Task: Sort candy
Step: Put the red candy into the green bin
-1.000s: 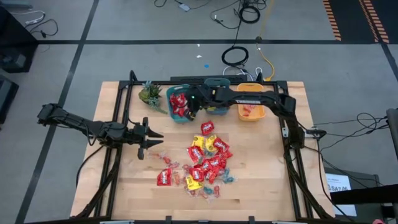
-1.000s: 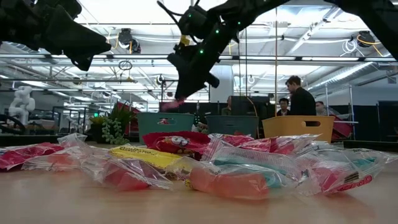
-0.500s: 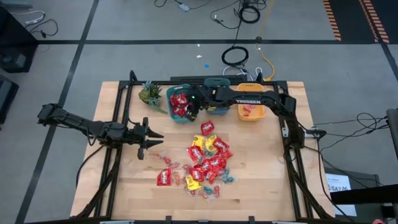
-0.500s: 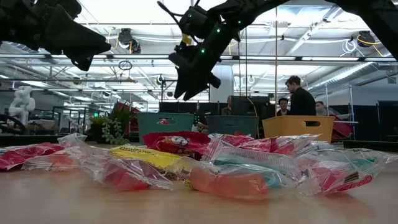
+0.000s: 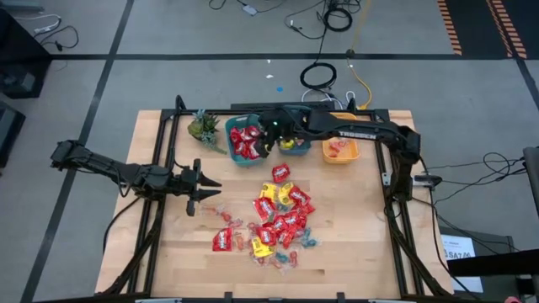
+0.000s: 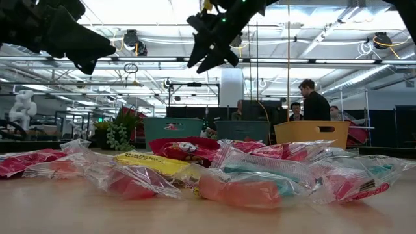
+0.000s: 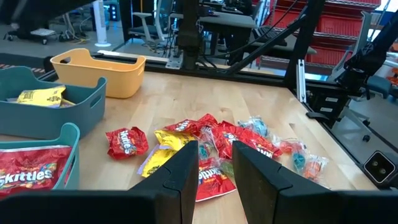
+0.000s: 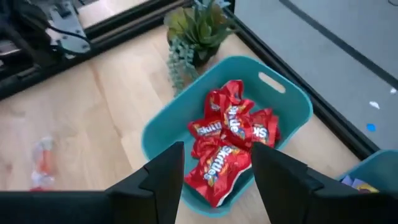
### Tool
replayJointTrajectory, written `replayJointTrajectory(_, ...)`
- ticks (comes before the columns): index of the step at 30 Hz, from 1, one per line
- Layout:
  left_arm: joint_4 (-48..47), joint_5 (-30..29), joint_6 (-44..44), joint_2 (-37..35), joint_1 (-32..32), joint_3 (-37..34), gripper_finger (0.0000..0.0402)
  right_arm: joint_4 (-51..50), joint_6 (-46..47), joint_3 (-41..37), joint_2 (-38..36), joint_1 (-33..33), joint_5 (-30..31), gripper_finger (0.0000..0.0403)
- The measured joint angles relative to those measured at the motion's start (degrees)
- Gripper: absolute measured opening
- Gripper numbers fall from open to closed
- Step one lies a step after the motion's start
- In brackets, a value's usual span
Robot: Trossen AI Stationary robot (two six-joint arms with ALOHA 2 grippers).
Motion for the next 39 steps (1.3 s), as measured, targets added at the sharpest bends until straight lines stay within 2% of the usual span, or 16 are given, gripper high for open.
replayJointTrajectory(6, -0.01, 0.0, 0.02, 0.0, -0.02, 0.0, 0.0107, 1.89, 4.16, -10.97, -6.9, 2.76, 5.59, 0.0176)
replayJointTrajectory(12, -0.03, 0.0, 0.04, -0.02, -0.02, 0.0, 0.0107, 10.4, 10.9, -27.41, -17.26, 6.52, 5.61, 0.0176)
replayJointTrajectory(18, -0.82, 0.0, 0.11, 0.0, 0.0, 0.0, 0.0107, 20.57, 16.54, -39.59, -22.18, 7.81, 5.67, 0.0176)
replayJointTrajectory(24, -1.12, -0.02, 0.09, 0.0, 0.0, 0.0, 0.0107, 22.72, 23.17, -44.81, -20.59, 7.81, 5.44, 0.0206)
replayJointTrajectory(32, -1.23, -0.02, 0.07, 0.0, -0.02, 0.0, 0.0107, 27.03, 20.21, -45.12, -14.5, 9.0, 5.61, 0.028)
replayJointTrajectory(39, -1.12, -0.02, -0.07, 0.0, 0.0, 0.0, 0.0107, 31.29, 20.65, -45.1, -5.8, 8.94, 5.7, 0.0292)
